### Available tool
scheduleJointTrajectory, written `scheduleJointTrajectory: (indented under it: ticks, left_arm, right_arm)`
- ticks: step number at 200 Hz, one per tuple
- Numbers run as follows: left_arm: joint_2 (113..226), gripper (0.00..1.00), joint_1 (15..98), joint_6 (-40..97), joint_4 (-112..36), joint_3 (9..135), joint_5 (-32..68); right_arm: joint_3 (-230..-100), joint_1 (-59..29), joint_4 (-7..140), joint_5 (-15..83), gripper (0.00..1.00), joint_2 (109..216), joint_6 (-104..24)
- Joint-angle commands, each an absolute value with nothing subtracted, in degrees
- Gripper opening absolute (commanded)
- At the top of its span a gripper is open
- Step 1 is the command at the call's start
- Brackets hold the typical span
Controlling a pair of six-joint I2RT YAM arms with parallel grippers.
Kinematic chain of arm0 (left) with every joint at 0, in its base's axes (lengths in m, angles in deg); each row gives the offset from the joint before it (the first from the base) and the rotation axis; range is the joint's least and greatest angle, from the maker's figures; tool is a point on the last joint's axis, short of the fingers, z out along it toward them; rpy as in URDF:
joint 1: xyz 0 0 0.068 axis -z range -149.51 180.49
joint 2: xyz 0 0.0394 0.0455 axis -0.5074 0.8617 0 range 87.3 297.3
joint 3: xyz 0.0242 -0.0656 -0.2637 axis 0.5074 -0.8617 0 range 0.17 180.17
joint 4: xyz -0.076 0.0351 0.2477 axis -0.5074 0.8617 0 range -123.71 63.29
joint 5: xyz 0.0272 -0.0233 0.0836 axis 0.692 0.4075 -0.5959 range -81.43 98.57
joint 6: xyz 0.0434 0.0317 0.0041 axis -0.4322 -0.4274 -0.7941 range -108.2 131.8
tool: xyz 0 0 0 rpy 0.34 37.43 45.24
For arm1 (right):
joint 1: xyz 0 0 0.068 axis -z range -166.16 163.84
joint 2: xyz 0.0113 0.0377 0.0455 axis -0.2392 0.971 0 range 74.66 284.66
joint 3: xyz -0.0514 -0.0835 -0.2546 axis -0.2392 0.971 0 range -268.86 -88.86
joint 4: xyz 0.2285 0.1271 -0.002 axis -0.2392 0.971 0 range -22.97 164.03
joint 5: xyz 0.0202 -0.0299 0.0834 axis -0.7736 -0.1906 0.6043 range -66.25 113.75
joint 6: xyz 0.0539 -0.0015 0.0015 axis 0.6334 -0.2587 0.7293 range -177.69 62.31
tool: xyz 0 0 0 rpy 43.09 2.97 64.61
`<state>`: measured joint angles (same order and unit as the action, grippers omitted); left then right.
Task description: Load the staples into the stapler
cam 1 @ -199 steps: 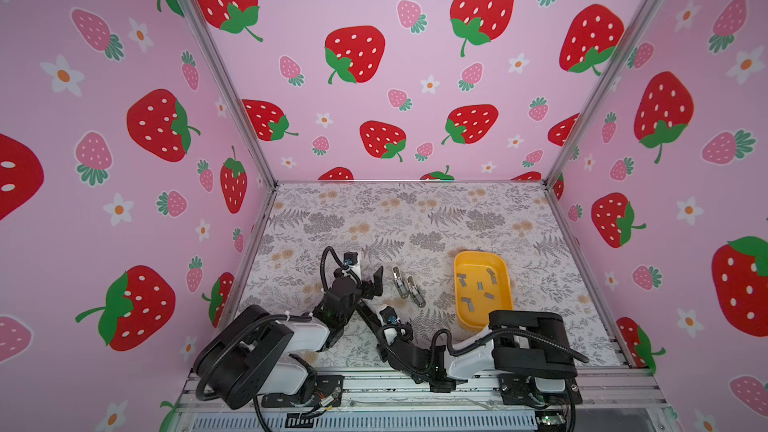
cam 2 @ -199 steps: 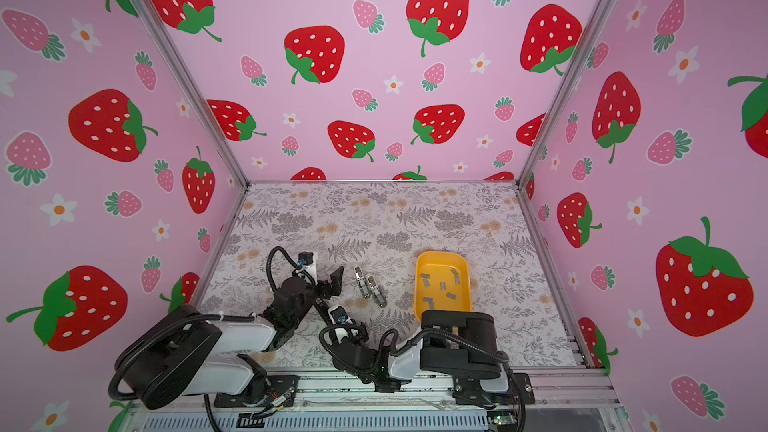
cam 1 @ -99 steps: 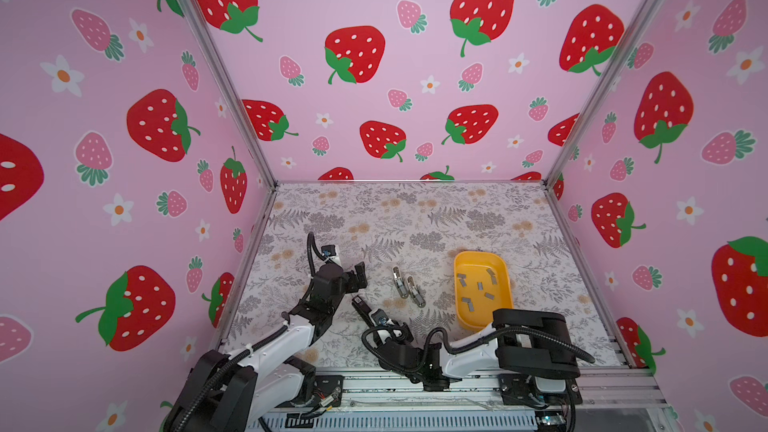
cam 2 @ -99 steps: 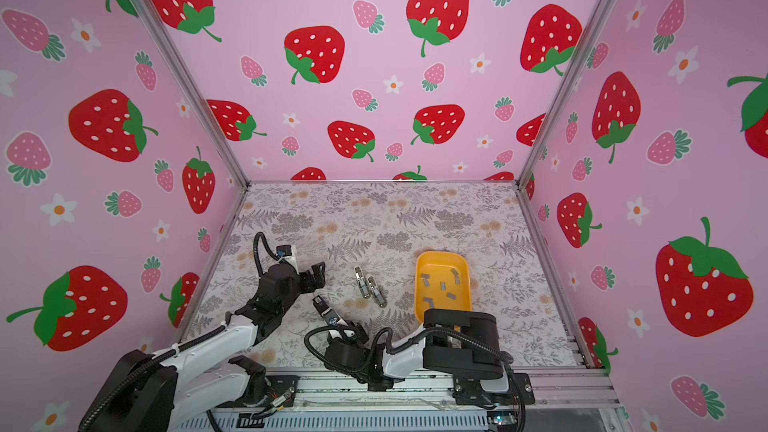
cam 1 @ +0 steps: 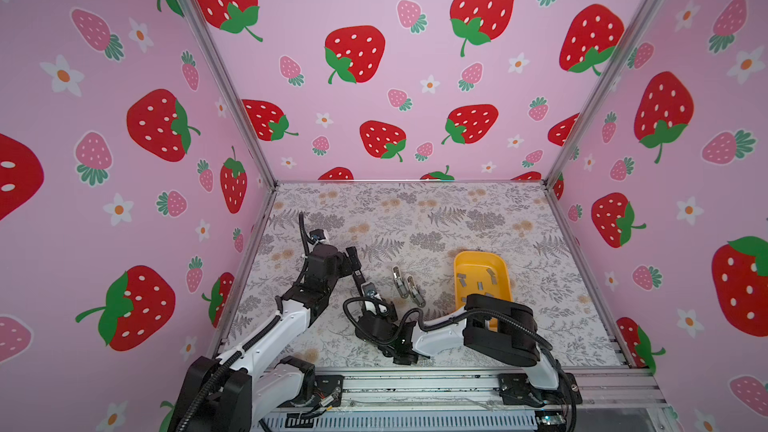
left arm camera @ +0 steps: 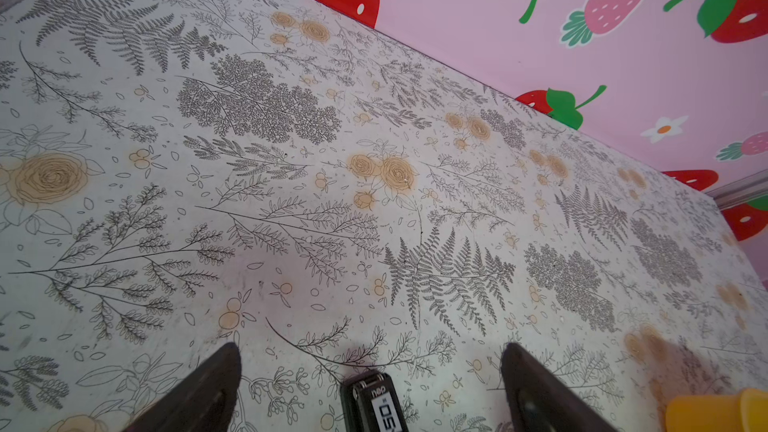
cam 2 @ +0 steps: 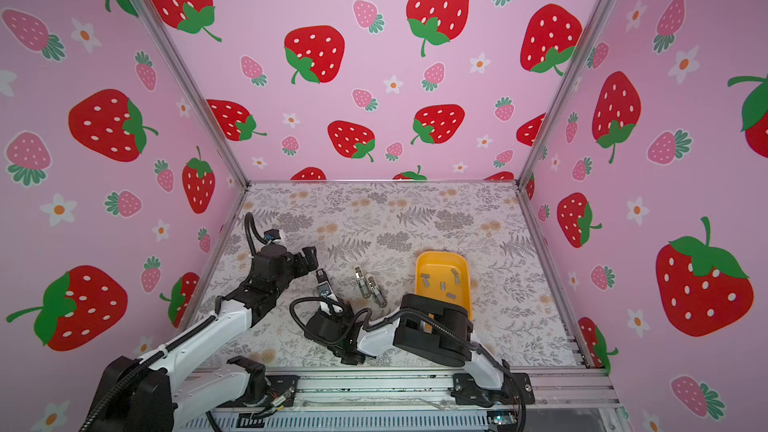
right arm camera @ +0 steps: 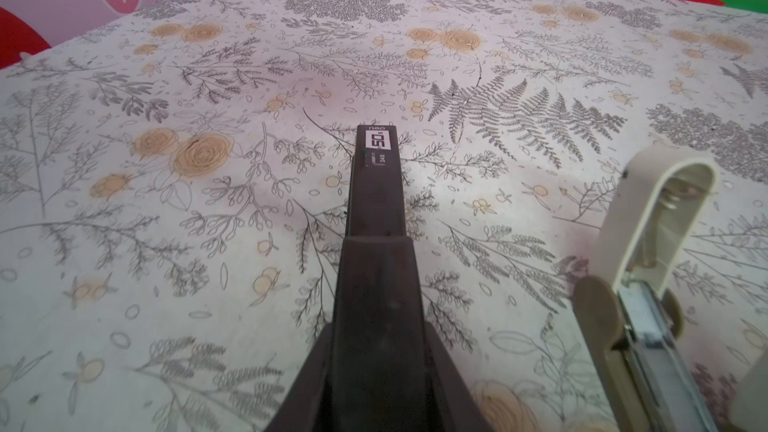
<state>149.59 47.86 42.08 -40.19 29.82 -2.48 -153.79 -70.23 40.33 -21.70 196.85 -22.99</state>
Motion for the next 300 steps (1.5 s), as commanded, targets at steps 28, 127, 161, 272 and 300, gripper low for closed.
scheduleJointTrajectory:
  ticks: [28, 127, 161, 272, 300]
  left_arm:
    - [148.07, 0.99, 47.44, 42.23, -37.93, 32.68, -2.24]
    - [151.30, 0.99, 50.61, 37.65, -45.89, 32.91, 12.24]
    - [153.63, 0.99, 54.18, 35.38, -47.03, 33.92, 11.92]
    - [154.62, 0.99, 55.53, 34.43, -49.69, 32.87, 11.48]
    - [155.95, 0.99, 55.54, 34.08, -49.81, 33.20, 11.30]
  right_arm:
    - [-155.38, -70.79, 43.04, -14.74, 0.48, 198.13, -26.32]
    - [-128.09, -71.26, 41.54, -15.14, 0.46, 171.88, -18.61]
    - [-125.43, -70.13, 40.88, -11.43, 0.46, 173.49, -16.50]
    - [-126.59, -61.57, 38.46, -9.48, 0.49, 182.71, -19.78]
    - [-126.39, -59.45, 36.96, -8.76, 0.56, 184.12, -21.34]
